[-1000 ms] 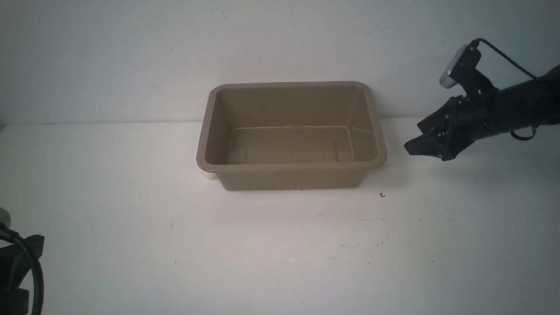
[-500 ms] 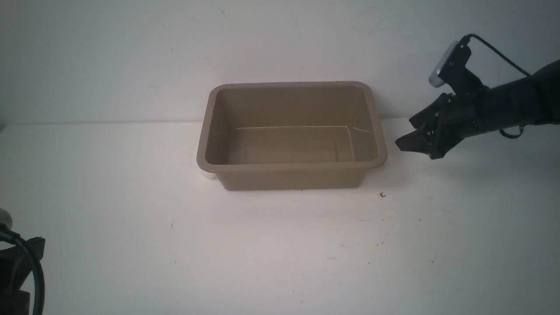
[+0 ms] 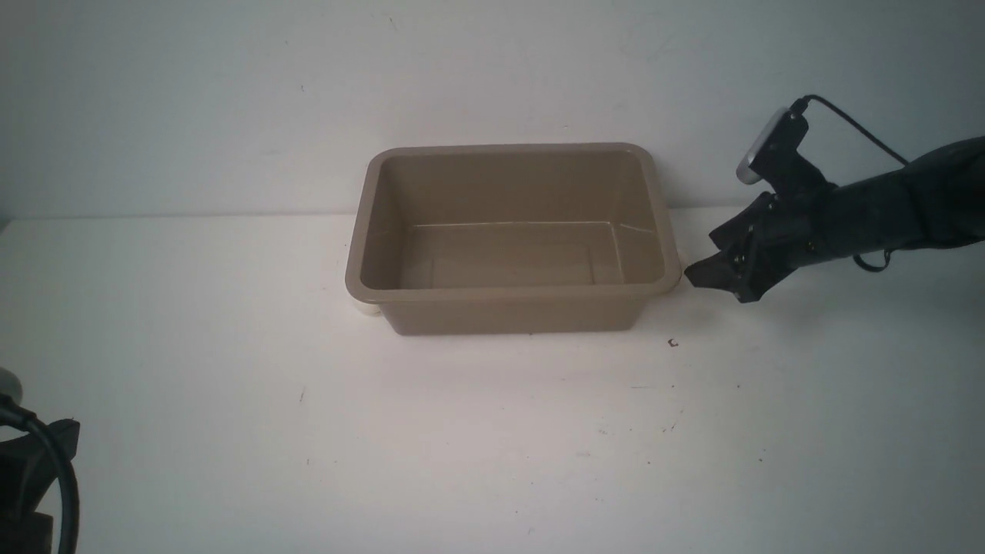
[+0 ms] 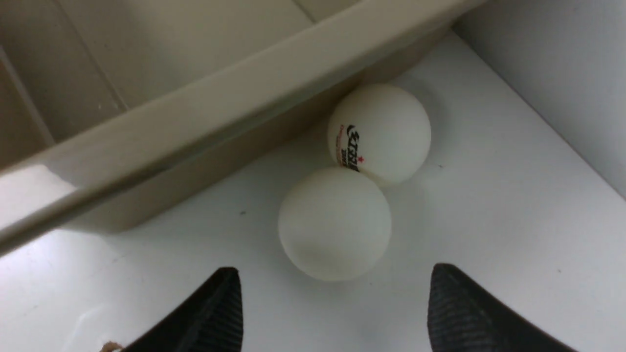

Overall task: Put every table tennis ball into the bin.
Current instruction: Use the right arm to clamp the table tennis ball closest to it

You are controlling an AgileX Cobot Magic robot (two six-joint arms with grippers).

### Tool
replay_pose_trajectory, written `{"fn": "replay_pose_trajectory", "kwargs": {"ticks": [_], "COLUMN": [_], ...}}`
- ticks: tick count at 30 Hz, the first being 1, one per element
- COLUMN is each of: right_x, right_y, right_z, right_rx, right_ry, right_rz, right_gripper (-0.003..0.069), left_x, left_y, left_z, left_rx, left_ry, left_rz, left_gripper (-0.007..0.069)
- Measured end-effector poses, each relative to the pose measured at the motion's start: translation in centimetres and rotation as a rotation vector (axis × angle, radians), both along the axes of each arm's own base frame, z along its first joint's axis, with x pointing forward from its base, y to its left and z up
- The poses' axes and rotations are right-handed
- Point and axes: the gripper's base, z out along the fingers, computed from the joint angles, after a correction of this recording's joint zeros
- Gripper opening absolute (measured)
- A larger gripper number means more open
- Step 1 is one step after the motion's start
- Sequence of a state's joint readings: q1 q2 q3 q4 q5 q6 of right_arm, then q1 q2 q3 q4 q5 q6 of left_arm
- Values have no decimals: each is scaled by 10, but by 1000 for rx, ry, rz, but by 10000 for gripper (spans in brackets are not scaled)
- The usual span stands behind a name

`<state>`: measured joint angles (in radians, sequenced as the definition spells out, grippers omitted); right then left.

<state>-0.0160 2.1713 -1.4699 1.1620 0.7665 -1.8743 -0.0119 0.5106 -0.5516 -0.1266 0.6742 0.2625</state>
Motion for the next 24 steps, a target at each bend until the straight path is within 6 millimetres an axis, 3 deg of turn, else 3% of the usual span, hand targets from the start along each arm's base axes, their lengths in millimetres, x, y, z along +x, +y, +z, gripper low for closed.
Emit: {"fn": "replay_pose_trajectory", "kwargs": {"ticks": [13,17,24], "right_x": [3,3,6], "right_y": [6,20,19], "right_z": [3,3,2], "right_rx": [41,23,-16], "right_ry": [-44,-57,-79], "right_rz": [-2,17,-22], "right_gripper": [465,465,465], "left_x": [0,0,0], "left_y": [0,0,0], "left_z": [0,0,0], "left_rx": [0,0,1], "left_ry": [0,0,0], "left_rz": [0,0,-1], "left_gripper": [490,490,490]}}
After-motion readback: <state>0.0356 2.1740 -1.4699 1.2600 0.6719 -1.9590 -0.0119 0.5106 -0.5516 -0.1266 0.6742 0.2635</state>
